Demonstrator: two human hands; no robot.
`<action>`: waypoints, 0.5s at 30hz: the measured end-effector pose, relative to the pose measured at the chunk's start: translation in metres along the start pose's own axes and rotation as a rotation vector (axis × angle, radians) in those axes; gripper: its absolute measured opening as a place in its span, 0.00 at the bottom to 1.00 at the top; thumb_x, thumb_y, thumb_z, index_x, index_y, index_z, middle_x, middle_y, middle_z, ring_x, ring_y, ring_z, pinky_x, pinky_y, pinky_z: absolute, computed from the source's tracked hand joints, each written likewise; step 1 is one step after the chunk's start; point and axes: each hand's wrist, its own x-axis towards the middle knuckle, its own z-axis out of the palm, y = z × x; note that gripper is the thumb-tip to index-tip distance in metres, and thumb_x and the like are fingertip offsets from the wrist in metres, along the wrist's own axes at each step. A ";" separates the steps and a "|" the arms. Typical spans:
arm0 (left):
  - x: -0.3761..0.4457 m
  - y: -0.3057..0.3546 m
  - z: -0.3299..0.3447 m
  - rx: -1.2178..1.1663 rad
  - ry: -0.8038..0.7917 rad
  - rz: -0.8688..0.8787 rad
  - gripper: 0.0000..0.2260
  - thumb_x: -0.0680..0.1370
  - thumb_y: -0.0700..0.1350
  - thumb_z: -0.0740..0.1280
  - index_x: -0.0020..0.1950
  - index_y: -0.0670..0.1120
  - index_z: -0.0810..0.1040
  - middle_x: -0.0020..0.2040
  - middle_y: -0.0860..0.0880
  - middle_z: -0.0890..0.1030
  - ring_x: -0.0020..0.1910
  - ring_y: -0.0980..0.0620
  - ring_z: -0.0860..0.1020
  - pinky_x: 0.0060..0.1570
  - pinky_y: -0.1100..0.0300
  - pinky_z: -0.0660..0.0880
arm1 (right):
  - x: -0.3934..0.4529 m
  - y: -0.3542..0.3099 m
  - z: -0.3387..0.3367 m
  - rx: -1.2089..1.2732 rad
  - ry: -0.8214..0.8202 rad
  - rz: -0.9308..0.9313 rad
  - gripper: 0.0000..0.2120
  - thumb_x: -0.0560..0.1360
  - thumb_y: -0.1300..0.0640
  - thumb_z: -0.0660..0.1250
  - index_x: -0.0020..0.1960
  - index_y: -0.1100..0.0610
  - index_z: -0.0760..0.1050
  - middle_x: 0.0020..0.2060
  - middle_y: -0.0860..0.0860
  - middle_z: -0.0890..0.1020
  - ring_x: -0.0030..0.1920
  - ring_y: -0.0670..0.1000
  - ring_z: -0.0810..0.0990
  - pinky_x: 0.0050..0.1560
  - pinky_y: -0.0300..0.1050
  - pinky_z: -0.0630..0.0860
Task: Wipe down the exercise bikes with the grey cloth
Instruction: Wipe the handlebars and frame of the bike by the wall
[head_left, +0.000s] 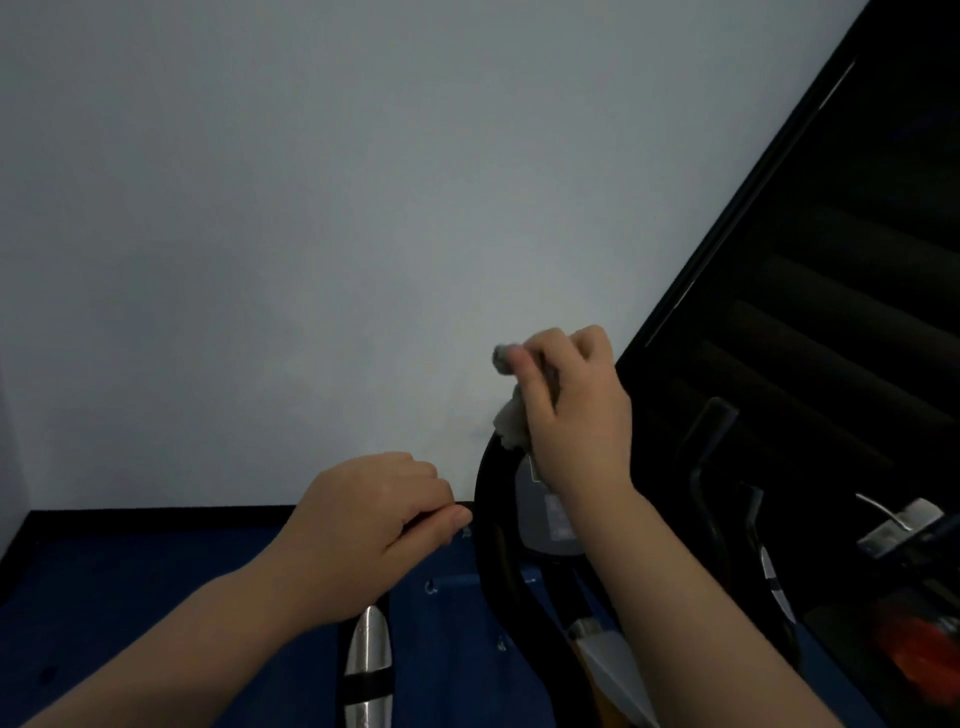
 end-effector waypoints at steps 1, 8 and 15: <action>0.000 0.000 -0.001 0.004 -0.005 0.008 0.19 0.79 0.56 0.56 0.33 0.50 0.74 0.29 0.56 0.72 0.32 0.59 0.69 0.31 0.63 0.68 | -0.008 0.000 0.001 -0.083 0.023 -0.064 0.07 0.77 0.51 0.65 0.43 0.53 0.76 0.40 0.50 0.70 0.35 0.47 0.71 0.28 0.40 0.67; -0.003 -0.003 -0.002 -0.004 0.002 0.060 0.19 0.79 0.55 0.56 0.34 0.48 0.76 0.30 0.55 0.73 0.32 0.56 0.71 0.32 0.59 0.70 | -0.064 0.005 -0.001 -0.097 -0.246 -0.206 0.09 0.77 0.50 0.64 0.48 0.53 0.81 0.39 0.50 0.74 0.34 0.51 0.75 0.27 0.48 0.74; -0.004 -0.001 -0.001 -0.026 0.004 0.053 0.17 0.79 0.54 0.58 0.35 0.49 0.76 0.31 0.58 0.69 0.33 0.57 0.69 0.33 0.63 0.66 | -0.059 -0.005 0.014 -0.215 -0.151 -0.216 0.06 0.75 0.52 0.69 0.44 0.54 0.82 0.37 0.51 0.77 0.34 0.52 0.77 0.25 0.44 0.72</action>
